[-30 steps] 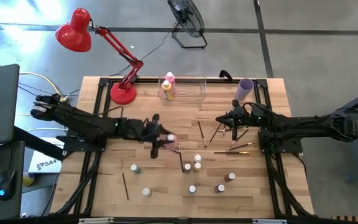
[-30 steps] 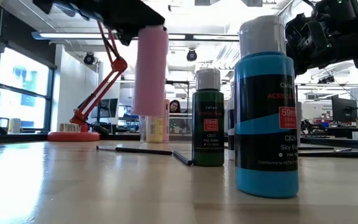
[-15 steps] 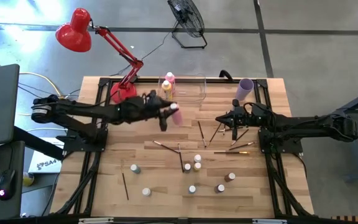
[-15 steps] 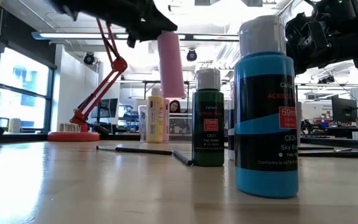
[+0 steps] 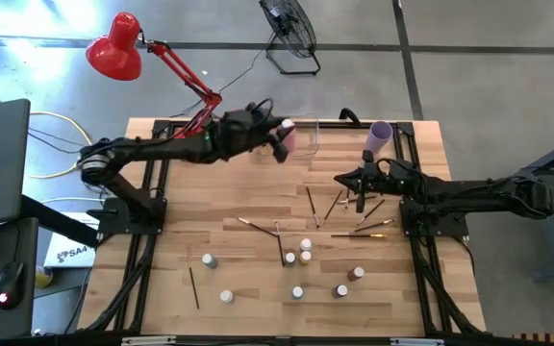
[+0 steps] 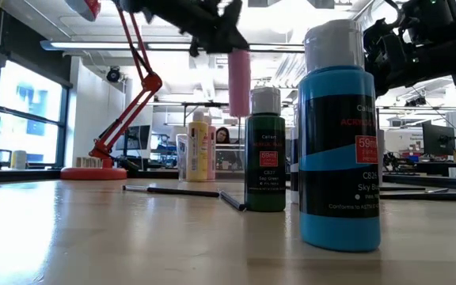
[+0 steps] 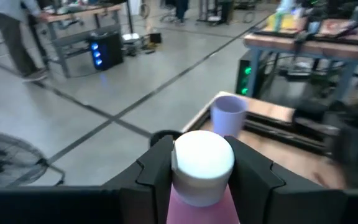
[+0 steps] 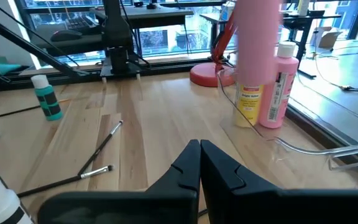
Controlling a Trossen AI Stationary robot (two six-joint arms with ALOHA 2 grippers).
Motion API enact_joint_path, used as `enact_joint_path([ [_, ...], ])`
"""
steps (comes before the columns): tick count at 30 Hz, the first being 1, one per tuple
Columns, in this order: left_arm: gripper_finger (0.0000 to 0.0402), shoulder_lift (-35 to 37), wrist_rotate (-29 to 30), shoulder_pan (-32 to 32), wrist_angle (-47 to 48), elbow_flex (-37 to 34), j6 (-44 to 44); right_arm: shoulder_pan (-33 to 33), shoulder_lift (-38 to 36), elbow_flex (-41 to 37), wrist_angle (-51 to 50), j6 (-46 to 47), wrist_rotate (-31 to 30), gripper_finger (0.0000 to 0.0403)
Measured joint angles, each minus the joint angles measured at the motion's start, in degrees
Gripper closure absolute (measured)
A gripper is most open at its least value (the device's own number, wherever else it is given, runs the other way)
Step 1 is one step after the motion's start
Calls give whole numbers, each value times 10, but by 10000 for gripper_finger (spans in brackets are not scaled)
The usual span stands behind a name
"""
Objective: Pick & Place Paint Supplies
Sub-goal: Put the large pink paint bottle into the transparent bin
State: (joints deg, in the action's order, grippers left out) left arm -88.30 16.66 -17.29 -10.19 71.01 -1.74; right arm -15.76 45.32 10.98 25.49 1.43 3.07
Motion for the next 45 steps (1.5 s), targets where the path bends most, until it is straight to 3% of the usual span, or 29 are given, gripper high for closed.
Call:
enact_joint_path([
  [9,280,-114,-12,-62,-45,50,-37,0,0,0,2,0,0,401],
  [14,280,-155,-15,-78,-109,57,-47,0,0,0,4,0,1,401],
  [18,280,-181,-13,-92,-103,69,-48,0,0,0,4,-2,0,401],
  [45,280,-256,-8,-127,-138,79,-99,0,0,0,9,-2,-2,401],
])
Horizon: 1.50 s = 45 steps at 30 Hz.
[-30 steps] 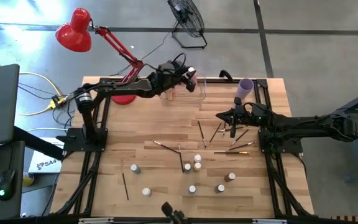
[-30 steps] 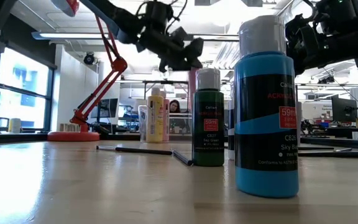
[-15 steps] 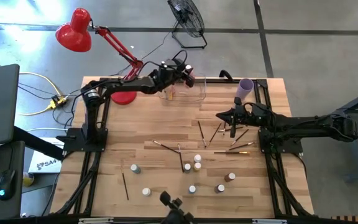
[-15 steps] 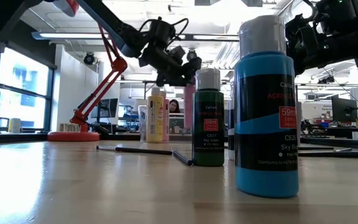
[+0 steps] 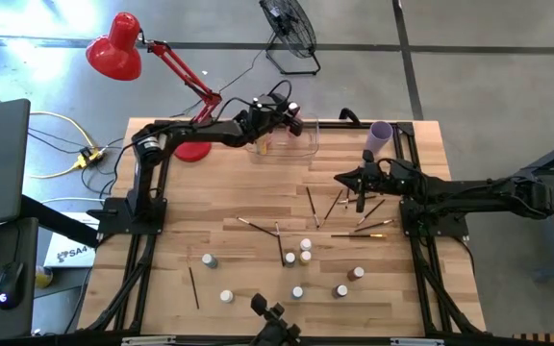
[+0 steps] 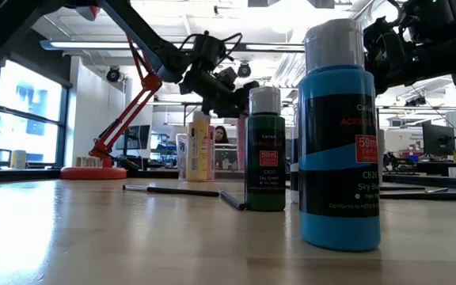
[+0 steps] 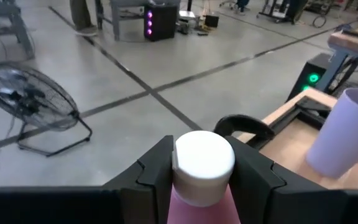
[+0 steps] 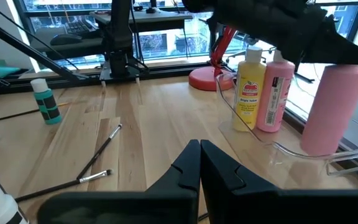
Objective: Pick & Place Paint Supplies
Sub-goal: Put the large pink paint bottle into the transparent bin, then adjust the large paint bottles in the transparent bin
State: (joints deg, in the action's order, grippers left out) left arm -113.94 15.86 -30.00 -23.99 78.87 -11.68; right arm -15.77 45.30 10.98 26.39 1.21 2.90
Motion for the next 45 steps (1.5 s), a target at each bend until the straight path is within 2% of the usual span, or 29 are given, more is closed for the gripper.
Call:
enact_joint_path([
  [14,279,-14,4,0,12,0,-10,0,0,0,0,0,0,401],
  [24,254,-14,-8,0,4,-1,-11,0,0,0,0,-6,0,401],
  [37,250,-14,-13,0,2,-1,-13,0,0,0,0,-15,0,401],
  [41,233,-14,-35,0,0,-1,-13,0,0,0,0,-15,0,401],
  [45,197,-14,-36,0,-3,-1,-13,0,0,0,0,-15,0,401],
])
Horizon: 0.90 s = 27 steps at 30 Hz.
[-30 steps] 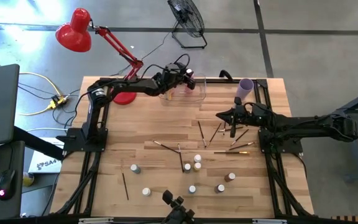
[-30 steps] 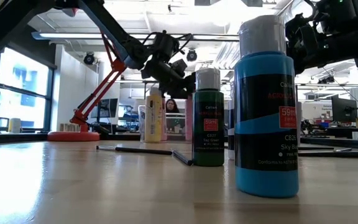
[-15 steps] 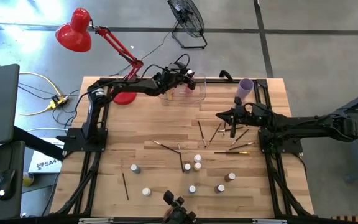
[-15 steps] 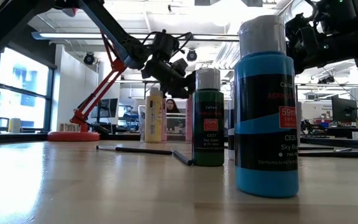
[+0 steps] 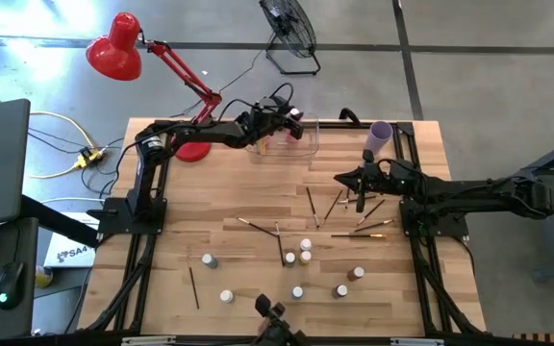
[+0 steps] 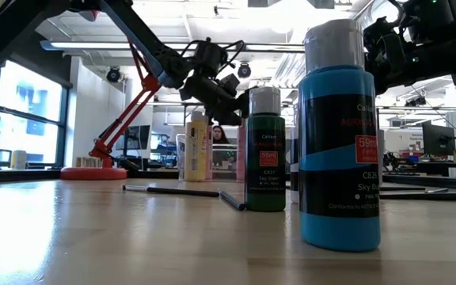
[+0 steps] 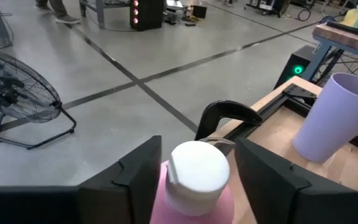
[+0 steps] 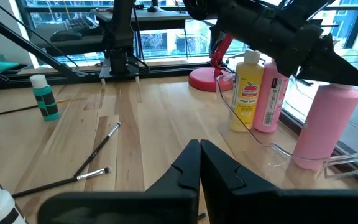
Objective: Pick & Place Paint Supplies
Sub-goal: Adjust the large paint bottles in the transparent bin
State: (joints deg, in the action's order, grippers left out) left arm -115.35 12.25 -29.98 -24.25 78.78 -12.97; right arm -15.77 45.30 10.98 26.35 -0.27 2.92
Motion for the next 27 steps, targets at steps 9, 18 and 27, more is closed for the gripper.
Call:
enact_joint_path([
  [9,163,2,-1,0,-14,0,0,0,0,0,0,0,0,401],
  [18,162,24,-1,0,3,-1,30,0,0,0,0,0,0,401],
  [27,162,84,-27,0,75,0,70,0,0,0,0,0,2,401],
])
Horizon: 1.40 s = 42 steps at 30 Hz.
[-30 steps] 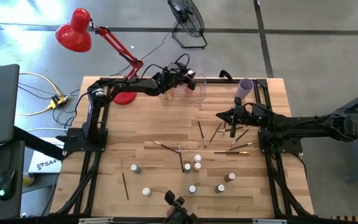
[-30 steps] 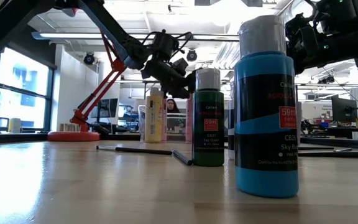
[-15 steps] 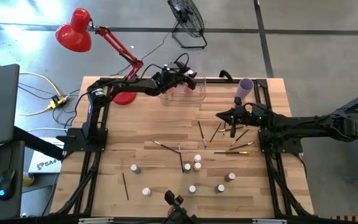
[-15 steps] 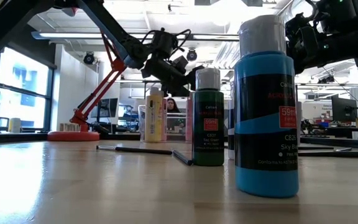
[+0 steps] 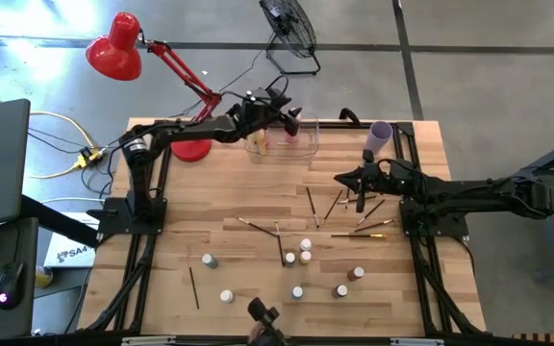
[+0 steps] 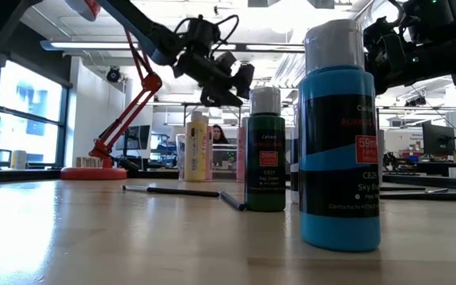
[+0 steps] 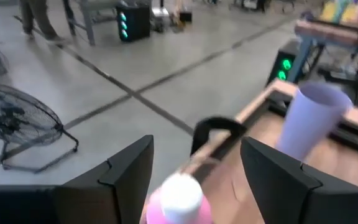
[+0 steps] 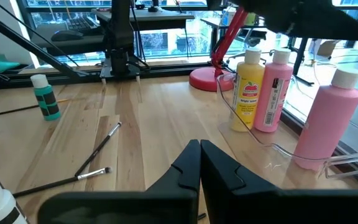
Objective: Pick & Place Paint Supplies
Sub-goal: Adjust the large paint bottles in the transparent bin
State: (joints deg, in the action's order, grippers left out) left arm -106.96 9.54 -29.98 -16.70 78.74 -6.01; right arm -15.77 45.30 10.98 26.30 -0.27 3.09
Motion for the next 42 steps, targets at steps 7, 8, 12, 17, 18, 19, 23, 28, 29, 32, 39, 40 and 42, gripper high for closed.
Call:
enact_joint_path([
  [7,162,52,-49,0,109,0,5,0,0,0,0,0,0,401],
  [8,163,58,-56,0,125,0,10,0,0,0,0,0,0,401],
  [12,185,80,-73,0,175,0,25,0,0,0,0,0,0,401],
  [17,242,104,-68,0,214,0,44,0,0,0,0,0,0,401],
  [18,252,109,-65,0,219,0,44,0,0,0,0,0,0,401],
  [19,260,114,-64,0,220,0,45,0,0,0,0,0,0,401],
  [23,276,128,-46,0,238,0,45,0,0,0,0,0,0,401],
  [28,276,157,-15,0,300,0,45,0,0,0,0,0,0,401],
  [29,276,161,-12,0,310,0,45,0,0,0,0,0,0,401],
  [32,277,164,-12,0,321,0,43,0,0,0,0,0,0,401],
  [39,277,164,-40,0,324,0,44,0,0,0,0,0,0,401],
  [40,277,164,-47,0,324,0,44,0,0,0,0,0,0,401],
  [42,277,164,-52,0,324,0,37,0,0,0,0,0,0,401],
])
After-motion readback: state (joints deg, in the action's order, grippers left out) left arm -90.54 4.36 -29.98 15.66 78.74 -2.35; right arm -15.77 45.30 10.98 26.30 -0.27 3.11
